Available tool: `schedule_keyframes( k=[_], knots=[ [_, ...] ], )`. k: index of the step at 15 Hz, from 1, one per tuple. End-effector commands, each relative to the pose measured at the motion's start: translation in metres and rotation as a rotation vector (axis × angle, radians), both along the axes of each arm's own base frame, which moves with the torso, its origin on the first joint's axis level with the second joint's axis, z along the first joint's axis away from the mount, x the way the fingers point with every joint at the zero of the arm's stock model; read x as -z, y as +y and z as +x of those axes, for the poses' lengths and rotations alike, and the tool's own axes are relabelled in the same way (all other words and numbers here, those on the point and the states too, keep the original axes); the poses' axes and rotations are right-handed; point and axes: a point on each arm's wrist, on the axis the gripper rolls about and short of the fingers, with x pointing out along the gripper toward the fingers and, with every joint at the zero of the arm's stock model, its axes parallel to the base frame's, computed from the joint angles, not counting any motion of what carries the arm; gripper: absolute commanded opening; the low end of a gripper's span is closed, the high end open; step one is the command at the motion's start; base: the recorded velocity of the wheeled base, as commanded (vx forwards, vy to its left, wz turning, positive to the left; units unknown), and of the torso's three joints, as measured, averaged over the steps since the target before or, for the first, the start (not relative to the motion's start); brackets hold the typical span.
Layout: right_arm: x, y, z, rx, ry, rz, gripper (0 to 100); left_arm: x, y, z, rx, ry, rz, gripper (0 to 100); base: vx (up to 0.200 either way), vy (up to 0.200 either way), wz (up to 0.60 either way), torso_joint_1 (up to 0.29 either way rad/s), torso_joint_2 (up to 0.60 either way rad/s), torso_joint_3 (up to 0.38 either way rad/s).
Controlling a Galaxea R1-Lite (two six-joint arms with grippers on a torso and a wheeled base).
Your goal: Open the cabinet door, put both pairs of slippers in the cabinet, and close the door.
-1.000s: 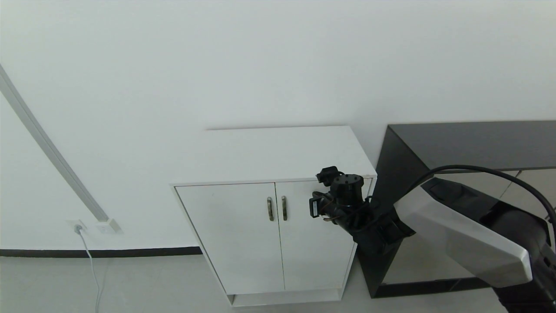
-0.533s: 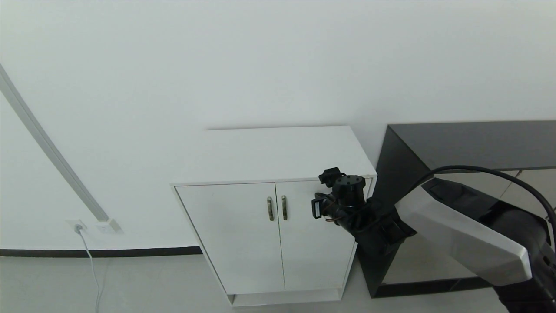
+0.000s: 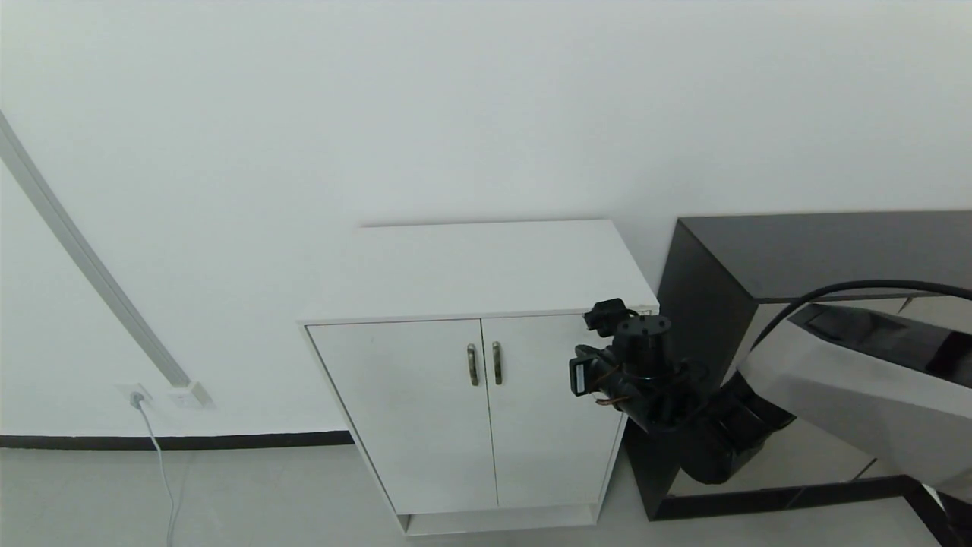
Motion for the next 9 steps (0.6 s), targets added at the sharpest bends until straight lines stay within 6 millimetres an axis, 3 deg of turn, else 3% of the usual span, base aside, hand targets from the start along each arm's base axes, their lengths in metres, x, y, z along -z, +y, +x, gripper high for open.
schedule_keyframes(
  k=[1, 5, 9],
  knots=[
    [-0.017, -0.026, -0.008, 0.085, -0.020, 0.001, 0, 0.000, 0.000, 0.000, -0.001, 0.001, 0.000, 0, 0.000, 0.000, 0.00, 0.000, 0.00, 0.000],
    [-0.027, -0.061, -0.018, 0.205, -0.018, -0.021, 0, 0.000, 0.000, 0.000, -0.001, 0.001, 0.000, 0, 0.000, 0.000, 0.00, 0.000, 0.00, 0.000],
    [-0.046, -0.108, -0.048, 0.349, -0.023, -0.051, 0, 0.000, 0.000, 0.000, 0.000, 0.001, -0.002, 0, 0.000, 0.000, 0.00, 0.000, 0.00, 0.000]
  ],
)
